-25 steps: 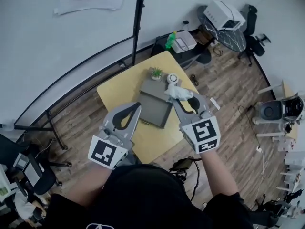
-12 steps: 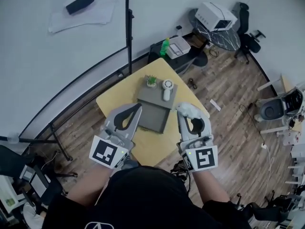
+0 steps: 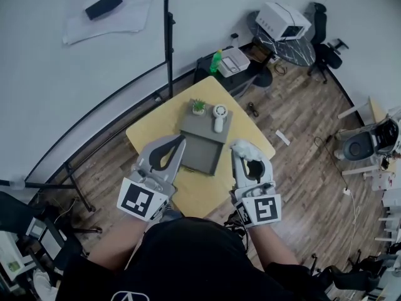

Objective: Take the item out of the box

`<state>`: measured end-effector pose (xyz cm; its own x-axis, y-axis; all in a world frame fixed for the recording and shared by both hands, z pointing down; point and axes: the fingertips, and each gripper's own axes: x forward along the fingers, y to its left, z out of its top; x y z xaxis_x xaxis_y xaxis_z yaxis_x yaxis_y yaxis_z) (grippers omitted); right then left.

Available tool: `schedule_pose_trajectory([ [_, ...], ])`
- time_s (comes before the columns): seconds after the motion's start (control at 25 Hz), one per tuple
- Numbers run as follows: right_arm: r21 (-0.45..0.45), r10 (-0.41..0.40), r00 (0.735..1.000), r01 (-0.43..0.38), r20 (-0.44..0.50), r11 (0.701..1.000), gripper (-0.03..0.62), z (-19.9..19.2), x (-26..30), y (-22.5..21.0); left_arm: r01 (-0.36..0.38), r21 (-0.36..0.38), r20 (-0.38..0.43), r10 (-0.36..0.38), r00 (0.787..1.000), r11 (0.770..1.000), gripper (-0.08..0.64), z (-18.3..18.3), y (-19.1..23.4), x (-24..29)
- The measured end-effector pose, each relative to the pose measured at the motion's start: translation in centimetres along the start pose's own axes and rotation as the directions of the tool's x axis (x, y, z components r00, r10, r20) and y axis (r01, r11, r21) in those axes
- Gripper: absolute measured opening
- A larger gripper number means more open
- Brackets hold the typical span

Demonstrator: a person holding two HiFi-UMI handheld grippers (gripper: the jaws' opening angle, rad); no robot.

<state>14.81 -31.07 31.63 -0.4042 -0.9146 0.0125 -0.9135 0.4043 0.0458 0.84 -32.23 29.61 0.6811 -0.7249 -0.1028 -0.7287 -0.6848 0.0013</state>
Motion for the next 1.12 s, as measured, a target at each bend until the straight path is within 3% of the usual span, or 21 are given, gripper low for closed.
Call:
schedule_pose_trajectory([
  [1.12,-0.02,-0.006,1.0,0.006,0.011,1.0,0.098,0.3,-0.6,0.1,-0.039,-0.003,-0.014,0.039,0.999,0.999,-0.002,-0.1,-0.8,-1.2],
])
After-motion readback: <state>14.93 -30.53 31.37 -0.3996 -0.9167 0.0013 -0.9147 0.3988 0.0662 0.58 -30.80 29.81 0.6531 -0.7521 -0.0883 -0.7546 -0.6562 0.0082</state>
